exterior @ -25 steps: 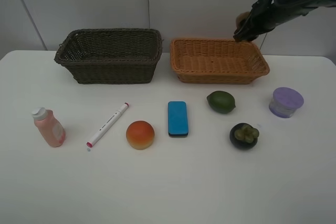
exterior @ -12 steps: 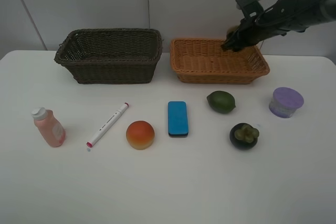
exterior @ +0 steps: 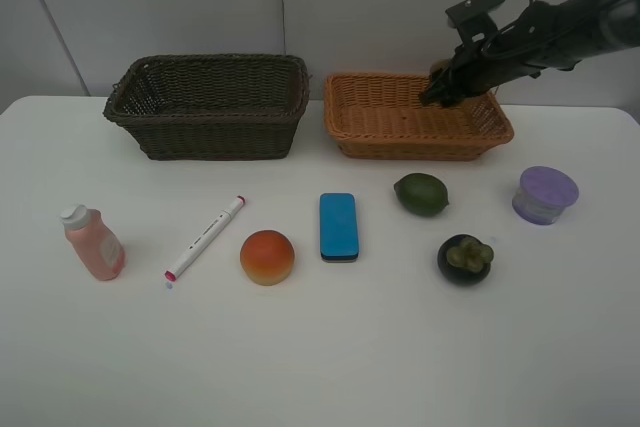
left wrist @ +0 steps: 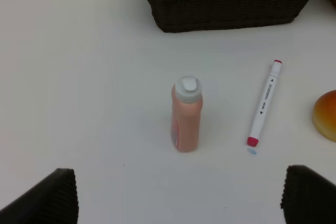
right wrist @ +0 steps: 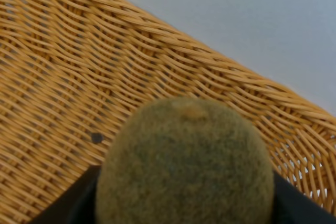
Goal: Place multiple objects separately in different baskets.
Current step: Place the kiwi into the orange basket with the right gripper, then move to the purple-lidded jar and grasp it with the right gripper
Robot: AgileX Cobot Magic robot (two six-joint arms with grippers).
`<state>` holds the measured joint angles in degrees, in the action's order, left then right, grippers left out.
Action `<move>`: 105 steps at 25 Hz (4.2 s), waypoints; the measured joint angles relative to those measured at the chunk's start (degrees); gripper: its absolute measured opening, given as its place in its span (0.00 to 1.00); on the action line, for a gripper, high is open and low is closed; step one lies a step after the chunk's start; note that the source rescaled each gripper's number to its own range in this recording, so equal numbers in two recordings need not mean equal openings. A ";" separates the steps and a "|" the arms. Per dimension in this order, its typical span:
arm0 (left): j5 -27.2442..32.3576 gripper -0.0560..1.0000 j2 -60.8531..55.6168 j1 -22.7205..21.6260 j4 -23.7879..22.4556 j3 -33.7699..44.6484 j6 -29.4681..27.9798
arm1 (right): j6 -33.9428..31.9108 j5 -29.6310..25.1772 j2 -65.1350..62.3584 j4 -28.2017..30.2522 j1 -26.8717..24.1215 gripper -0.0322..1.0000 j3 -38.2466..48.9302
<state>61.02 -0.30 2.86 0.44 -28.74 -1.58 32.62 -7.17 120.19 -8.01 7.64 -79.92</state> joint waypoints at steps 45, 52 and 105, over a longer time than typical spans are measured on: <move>0.00 1.00 0.00 0.00 0.00 0.00 0.00 | -0.05 -6.73 -8.33 -1.29 0.00 0.99 2.33; 0.00 1.00 0.00 0.00 0.00 0.00 0.00 | -1.94 -7.15 -17.11 -4.06 -0.97 0.99 11.67; 0.00 1.00 0.00 0.00 0.00 0.00 0.00 | -13.77 -17.29 -12.56 -2.07 -16.62 0.96 21.97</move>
<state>61.02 -0.30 2.86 0.44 -28.74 -1.58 18.85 -24.46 107.63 -10.08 -8.99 -57.95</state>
